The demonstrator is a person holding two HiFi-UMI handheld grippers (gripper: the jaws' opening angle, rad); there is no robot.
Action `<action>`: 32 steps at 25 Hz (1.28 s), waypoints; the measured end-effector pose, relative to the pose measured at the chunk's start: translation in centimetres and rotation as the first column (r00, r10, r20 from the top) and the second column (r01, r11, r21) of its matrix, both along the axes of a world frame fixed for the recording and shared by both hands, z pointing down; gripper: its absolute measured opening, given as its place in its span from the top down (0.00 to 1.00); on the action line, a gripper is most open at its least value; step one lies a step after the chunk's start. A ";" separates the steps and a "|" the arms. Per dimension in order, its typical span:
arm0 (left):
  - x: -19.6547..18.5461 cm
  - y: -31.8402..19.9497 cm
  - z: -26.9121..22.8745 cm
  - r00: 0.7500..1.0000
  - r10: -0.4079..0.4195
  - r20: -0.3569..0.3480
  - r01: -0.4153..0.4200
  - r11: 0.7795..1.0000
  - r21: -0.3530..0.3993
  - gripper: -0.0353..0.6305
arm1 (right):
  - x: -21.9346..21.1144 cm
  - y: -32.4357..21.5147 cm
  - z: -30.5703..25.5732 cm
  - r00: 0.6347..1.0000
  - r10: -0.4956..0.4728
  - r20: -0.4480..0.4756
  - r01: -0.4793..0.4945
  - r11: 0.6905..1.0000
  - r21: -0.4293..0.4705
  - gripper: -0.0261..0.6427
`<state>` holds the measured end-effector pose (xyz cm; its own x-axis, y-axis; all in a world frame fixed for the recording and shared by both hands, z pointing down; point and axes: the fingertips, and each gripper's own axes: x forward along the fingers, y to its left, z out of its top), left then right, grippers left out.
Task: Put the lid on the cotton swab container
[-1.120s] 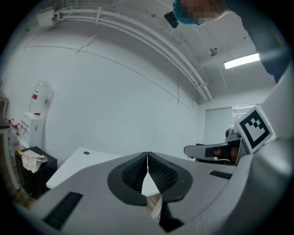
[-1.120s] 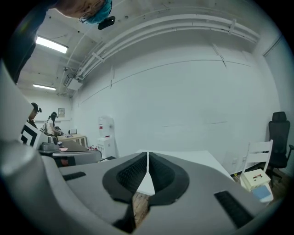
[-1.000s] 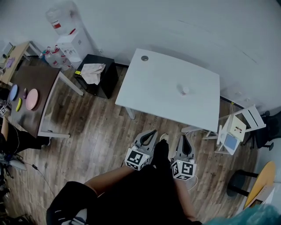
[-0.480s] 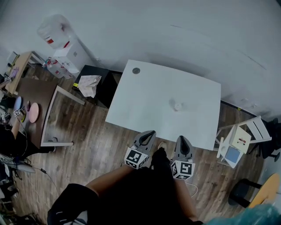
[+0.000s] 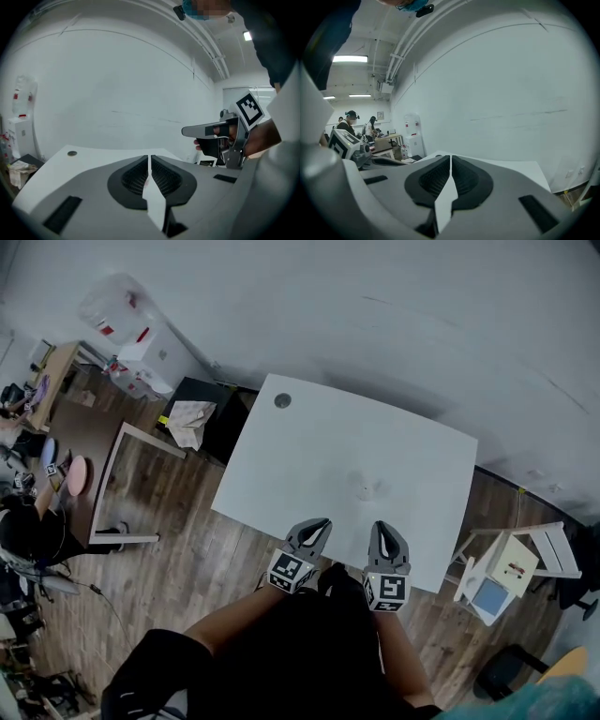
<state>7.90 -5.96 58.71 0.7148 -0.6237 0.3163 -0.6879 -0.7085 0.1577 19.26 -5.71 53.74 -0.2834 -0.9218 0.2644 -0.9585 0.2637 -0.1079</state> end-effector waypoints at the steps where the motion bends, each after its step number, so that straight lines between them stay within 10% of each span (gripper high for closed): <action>1: 0.4 -0.4 0.4 1.000 0.000 0.012 -0.001 1.000 0.003 0.92 | 0.6 -0.7 0.3 1.000 -0.006 0.000 0.006 1.000 -0.003 0.91; 18: 3.5 -3.9 6.2 0.997 0.004 0.072 0.000 0.999 -0.054 0.92 | 3.3 -3.9 4.5 0.998 -0.062 -0.020 0.060 0.994 -0.091 0.91; 32: 5.8 -6.3 12.9 0.982 0.147 0.120 -0.129 0.980 -0.150 0.71 | 4.0 -6.1 8.5 0.999 -0.030 -0.029 0.023 0.980 -0.195 0.91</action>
